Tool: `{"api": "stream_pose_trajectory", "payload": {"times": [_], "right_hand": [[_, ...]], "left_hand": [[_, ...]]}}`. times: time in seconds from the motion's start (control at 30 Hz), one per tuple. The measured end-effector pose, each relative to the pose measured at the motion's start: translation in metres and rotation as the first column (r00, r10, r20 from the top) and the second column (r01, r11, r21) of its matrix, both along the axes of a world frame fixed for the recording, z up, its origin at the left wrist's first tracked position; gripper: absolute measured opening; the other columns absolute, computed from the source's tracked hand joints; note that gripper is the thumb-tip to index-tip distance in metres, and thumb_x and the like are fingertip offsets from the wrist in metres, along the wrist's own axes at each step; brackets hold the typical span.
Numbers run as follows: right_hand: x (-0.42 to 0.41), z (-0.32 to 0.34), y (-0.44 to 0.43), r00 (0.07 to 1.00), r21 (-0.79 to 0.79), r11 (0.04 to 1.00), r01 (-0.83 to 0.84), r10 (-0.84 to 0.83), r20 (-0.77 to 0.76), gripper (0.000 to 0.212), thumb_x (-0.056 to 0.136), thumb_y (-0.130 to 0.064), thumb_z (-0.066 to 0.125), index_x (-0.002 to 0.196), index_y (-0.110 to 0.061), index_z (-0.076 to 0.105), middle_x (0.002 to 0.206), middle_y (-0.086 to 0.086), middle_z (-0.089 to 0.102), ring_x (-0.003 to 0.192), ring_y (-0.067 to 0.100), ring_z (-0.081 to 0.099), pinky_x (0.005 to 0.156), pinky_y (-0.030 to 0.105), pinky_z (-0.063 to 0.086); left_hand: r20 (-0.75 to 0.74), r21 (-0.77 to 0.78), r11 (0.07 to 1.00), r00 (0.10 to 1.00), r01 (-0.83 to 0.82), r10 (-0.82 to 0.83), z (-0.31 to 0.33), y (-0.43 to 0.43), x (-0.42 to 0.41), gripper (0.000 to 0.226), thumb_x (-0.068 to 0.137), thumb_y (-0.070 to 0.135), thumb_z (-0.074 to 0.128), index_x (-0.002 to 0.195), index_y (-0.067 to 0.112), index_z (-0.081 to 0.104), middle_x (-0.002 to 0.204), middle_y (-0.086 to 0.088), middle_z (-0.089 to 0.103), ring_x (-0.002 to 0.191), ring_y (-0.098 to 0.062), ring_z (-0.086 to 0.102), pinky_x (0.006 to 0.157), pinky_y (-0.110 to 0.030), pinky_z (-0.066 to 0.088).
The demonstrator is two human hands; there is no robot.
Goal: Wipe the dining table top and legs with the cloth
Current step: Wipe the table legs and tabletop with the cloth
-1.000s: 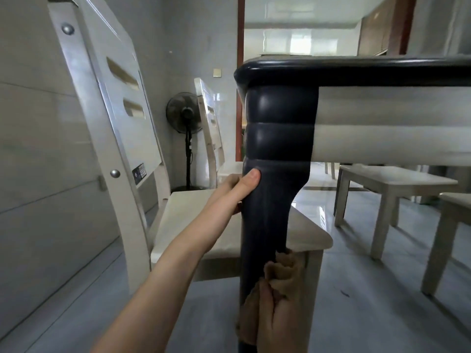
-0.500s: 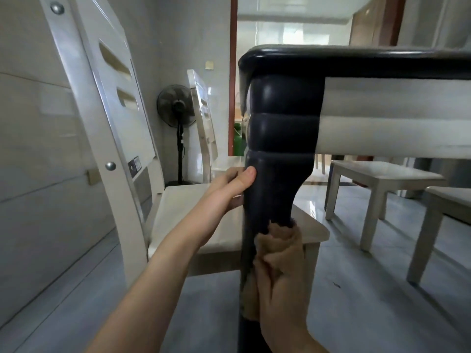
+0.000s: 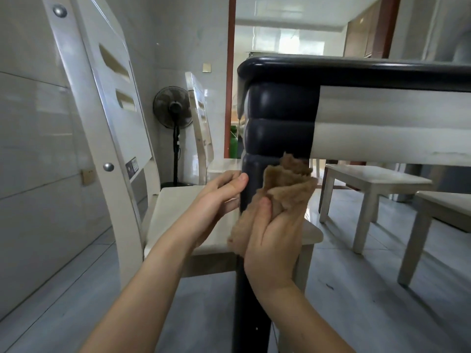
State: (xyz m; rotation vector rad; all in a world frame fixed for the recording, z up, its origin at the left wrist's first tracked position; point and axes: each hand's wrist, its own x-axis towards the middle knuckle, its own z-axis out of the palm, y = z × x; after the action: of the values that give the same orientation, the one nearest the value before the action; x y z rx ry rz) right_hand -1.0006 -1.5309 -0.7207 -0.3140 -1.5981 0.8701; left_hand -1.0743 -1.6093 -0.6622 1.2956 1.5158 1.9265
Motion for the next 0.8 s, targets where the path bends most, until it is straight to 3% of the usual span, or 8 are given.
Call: {"api": "stream_pose_trajectory", "payload": {"times": [0.1, 0.17, 0.23, 0.33, 0.47, 0.6, 0.7, 0.8], "right_hand": [[0.018, -0.052, 0.011, 0.963, -0.096, 0.968, -0.234, 0.244, 0.116, 0.046, 0.096, -0.054, 0.042, 0.138, -0.039, 0.033, 0.133, 0.007, 0.055, 0.107, 0.007, 0.062, 0.097, 0.022, 0.048], [0.030, -0.068, 0.009, 0.911, -0.257, 0.899, -0.354, 0.394, 0.123, 0.046, 0.094, -0.053, 0.042, 0.129, -0.026, 0.049, 0.127, 0.016, 0.058, 0.092, -0.005, 0.063, 0.087, 0.008, 0.048], [0.031, -0.059, 0.006, 0.929, -0.200, 0.927, -0.316, 0.345, 0.132, 0.068, 0.090, -0.065, 0.041, 0.127, -0.010, 0.055, 0.117, 0.012, 0.062, 0.088, -0.002, 0.063, 0.092, 0.021, 0.051], [0.024, -0.013, 0.004, 0.964, -0.100, 0.959, -0.266, 0.267, -0.002, 0.055, 0.094, -0.053, 0.044, 0.130, -0.013, 0.050, 0.120, 0.004, 0.063, 0.107, 0.010, 0.062, 0.099, 0.039, 0.049], [0.016, 0.025, 0.001, 0.987, -0.094, 0.984, -0.148, 0.141, -0.080, 0.035, 0.098, -0.048, 0.038, 0.111, -0.019, 0.053, 0.095, -0.005, 0.064, 0.086, 0.003, 0.062, 0.083, 0.027, 0.052], [0.018, -0.052, 0.006, 0.981, 0.016, 0.981, -0.194, 0.194, 0.021, 0.043, 0.101, -0.042, 0.037, 0.109, -0.003, 0.054, 0.088, -0.001, 0.062, 0.079, 0.003, 0.061, 0.076, 0.017, 0.050], [0.040, -0.162, 0.006, 0.871, -0.263, 0.888, -0.378, 0.437, 0.226, 0.016, 0.101, -0.017, 0.046, 0.113, -0.008, 0.047, 0.090, 0.003, 0.060, 0.076, -0.001, 0.062, 0.073, 0.015, 0.054], [0.059, -0.242, 0.008, 0.695, -0.559, 0.756, -0.342, 0.604, 0.391, 0.035, 0.097, -0.002, 0.049, 0.132, -0.003, 0.045, 0.105, 0.004, 0.058, 0.088, -0.001, 0.063, 0.074, -0.002, 0.040]], "left_hand": [[-0.013, 0.009, 1.000, 1.000, -0.026, 0.026, 0.000, 0.001, -0.002, 0.055, 0.087, 0.039, 0.055, 0.126, -0.001, 0.053, 0.126, -0.015, 0.062, 0.118, -0.022, 0.060, 0.107, -0.039, 0.043], [-0.038, 0.001, 0.999, 0.998, -0.052, 0.052, -0.001, 0.002, -0.005, 0.060, 0.086, 0.042, 0.056, 0.124, -0.004, 0.051, 0.125, -0.018, 0.061, 0.116, -0.022, 0.061, 0.108, -0.040, 0.043], [-0.057, -0.007, 0.998, 0.997, -0.055, 0.054, -0.002, 0.003, -0.007, 0.065, 0.086, 0.044, 0.056, 0.123, -0.009, 0.048, 0.125, -0.022, 0.059, 0.117, -0.024, 0.060, 0.107, -0.040, 0.043], [-0.052, -0.007, 0.999, 0.997, -0.049, 0.048, -0.003, 0.004, -0.008, 0.062, 0.087, 0.043, 0.056, 0.124, -0.006, 0.050, 0.126, -0.020, 0.060, 0.119, -0.024, 0.060, 0.108, -0.043, 0.042], [-0.050, -0.025, 0.998, 0.997, -0.063, 0.062, -0.001, 0.002, -0.005, 0.056, 0.088, 0.042, 0.053, 0.130, 0.004, 0.052, 0.128, -0.013, 0.062, 0.118, -0.023, 0.060, 0.108, -0.043, 0.042], [-0.095, -0.030, 0.995, 0.991, -0.099, 0.096, -0.002, -0.001, -0.001, 0.060, 0.087, 0.041, 0.058, 0.131, 0.000, 0.048, 0.130, -0.018, 0.058, 0.118, -0.024, 0.060, 0.107, -0.044, 0.043], [-0.120, -0.028, 0.993, 0.987, -0.112, 0.108, -0.005, -0.003, -0.002, 0.070, 0.080, 0.040, 0.067, 0.132, -0.001, 0.046, 0.130, -0.020, 0.056, 0.117, -0.024, 0.060, 0.105, -0.042, 0.046], [-0.129, -0.037, 0.994, 0.987, -0.101, 0.096, -0.006, -0.001, -0.007, 0.054, 0.080, 0.037, 0.067, 0.119, 0.004, 0.051, 0.122, -0.014, 0.059, 0.114, -0.022, 0.062, 0.102, -0.039, 0.048]]}}
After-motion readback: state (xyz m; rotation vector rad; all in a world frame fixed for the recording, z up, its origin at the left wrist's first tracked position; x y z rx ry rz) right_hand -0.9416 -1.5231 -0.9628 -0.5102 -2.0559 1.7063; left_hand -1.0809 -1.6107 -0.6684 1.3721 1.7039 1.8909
